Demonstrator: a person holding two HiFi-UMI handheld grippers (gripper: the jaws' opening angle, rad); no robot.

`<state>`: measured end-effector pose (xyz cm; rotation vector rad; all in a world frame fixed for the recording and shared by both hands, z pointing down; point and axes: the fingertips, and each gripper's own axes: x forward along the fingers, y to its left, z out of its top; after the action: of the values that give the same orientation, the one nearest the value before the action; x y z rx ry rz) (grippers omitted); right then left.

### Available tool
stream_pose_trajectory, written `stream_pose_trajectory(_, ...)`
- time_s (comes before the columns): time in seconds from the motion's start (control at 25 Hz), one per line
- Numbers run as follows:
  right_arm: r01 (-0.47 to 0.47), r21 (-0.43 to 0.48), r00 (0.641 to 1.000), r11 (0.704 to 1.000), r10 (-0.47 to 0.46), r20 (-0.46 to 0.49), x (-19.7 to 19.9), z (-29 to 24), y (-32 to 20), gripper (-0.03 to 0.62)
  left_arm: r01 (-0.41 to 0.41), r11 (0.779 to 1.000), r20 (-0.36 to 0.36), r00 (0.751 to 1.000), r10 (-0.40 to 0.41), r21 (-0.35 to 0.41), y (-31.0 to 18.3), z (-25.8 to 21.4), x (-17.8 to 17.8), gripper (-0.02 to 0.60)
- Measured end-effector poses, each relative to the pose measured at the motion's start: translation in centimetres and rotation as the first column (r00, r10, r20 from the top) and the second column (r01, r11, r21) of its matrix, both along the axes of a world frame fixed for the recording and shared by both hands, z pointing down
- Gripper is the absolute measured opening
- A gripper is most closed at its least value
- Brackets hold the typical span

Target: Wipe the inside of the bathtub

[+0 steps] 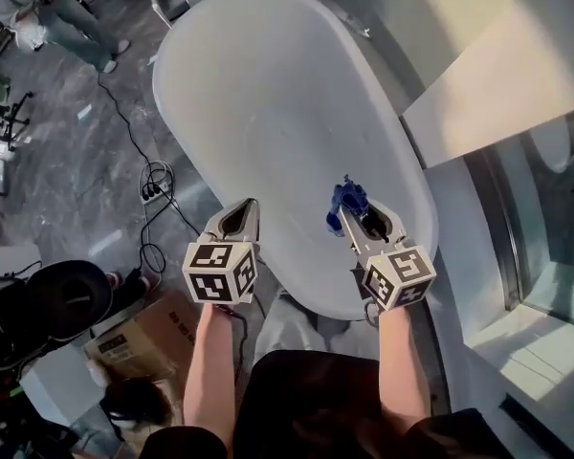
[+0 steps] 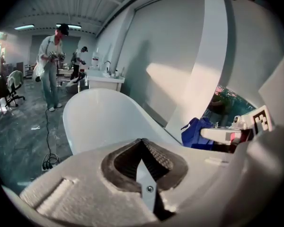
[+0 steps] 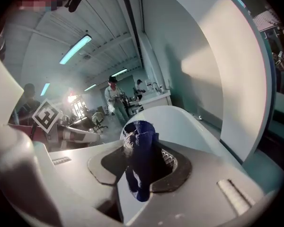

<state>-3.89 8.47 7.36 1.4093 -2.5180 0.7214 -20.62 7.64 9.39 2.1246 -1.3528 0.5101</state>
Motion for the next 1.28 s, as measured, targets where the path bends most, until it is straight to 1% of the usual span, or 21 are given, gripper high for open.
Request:
stream_pose_trajectory(0.12, -0.053, -0.093, 0.999, 0.994, 0.052, -0.009, 0.3, 5.6, -0.2, 0.123, -0.089, 0.992, 0.032, 0.995, 0.092, -0.086, -2.1, 4.7, 0.5, 0.003)
stream_pose_trajectory(0.2, -0.075, -0.127, 0.997, 0.989, 0.074, -0.012, 0.7, 8.8, -0.9, 0.123, -0.13, 0.984, 0.042, 0.99, 0.136, -0.121, -3.5, 7.5, 1.4, 0.003)
stream_pose_trajectory(0.28, -0.086, -0.161, 0.996, 0.983, 0.086, -0.004, 1.5, 11.8, -0.8, 0.123, -0.163, 0.975, 0.048, 0.984, 0.172, -0.153, -4.4, 10.4, 2.9, 0.003)
stream_pose_trajectory(0.48, -0.114, -0.226, 0.992, 0.967, 0.123, 0.024, 5.2, 20.8, -0.3, 0.123, -0.206, 0.959, 0.062, 0.973, 0.222, -0.195, -6.1, 19.4, 8.5, 0.003)
stream_pose_trajectory(0.6, -0.118, -0.283, 0.988, 0.952, 0.142, 0.066, 6.0, 26.4, 0.5, 0.123, -0.228, 0.943, 0.072, 0.965, 0.251, -0.242, -5.7, 24.9, 11.2, 0.003)
stream_pose_trajectory(0.72, -0.098, -0.329, 0.987, 0.939, 0.133, 0.088, 6.8, 31.8, 0.4, 0.123, -0.248, 0.927, 0.078, 0.957, 0.28, -0.28, -5.7, 29.9, 13.6, 0.003)
stream_pose_trajectory(0.8, -0.08, -0.342, 0.989, 0.936, 0.118, 0.094, 7.3, 34.3, -0.1, 0.123, -0.244, 0.92, 0.081, 0.956, 0.28, -0.307, -5.6, 32.6, 14.2, 0.003)
stream_pose_trajectory(0.88, -0.075, -0.357, 0.987, 0.931, 0.119, 0.103, 7.5, 36.2, -0.5, 0.123, -0.237, 0.911, 0.083, 0.957, 0.279, -0.337, -5.4, 34.8, 14.0, 0.003)
stream_pose_trajectory(1.04, -0.084, -0.409, 0.985, 0.909, 0.138, 0.104, 8.1, 40.0, -0.8, 0.123, -0.253, 0.878, 0.088, 0.946, 0.313, -0.407, -5.5, 38.7, 13.6, 0.003)
stream_pose_trajectory(1.16, -0.09, -0.44, 0.983, 0.893, 0.15, 0.104, 7.9, 43.3, -1.3, 0.123, -0.285, 0.859, 0.092, 0.931, 0.354, -0.425, -6.5, 41.2, 13.6, 0.003)
stream_pose_trajectory(1.28, -0.097, -0.466, 0.98, 0.879, 0.166, 0.108, 7.9, 45.7, -1.1, 0.123, -0.342, 0.831, 0.088, 0.904, 0.419, -0.439, -6.4, 43.0, 14.4, 0.003)
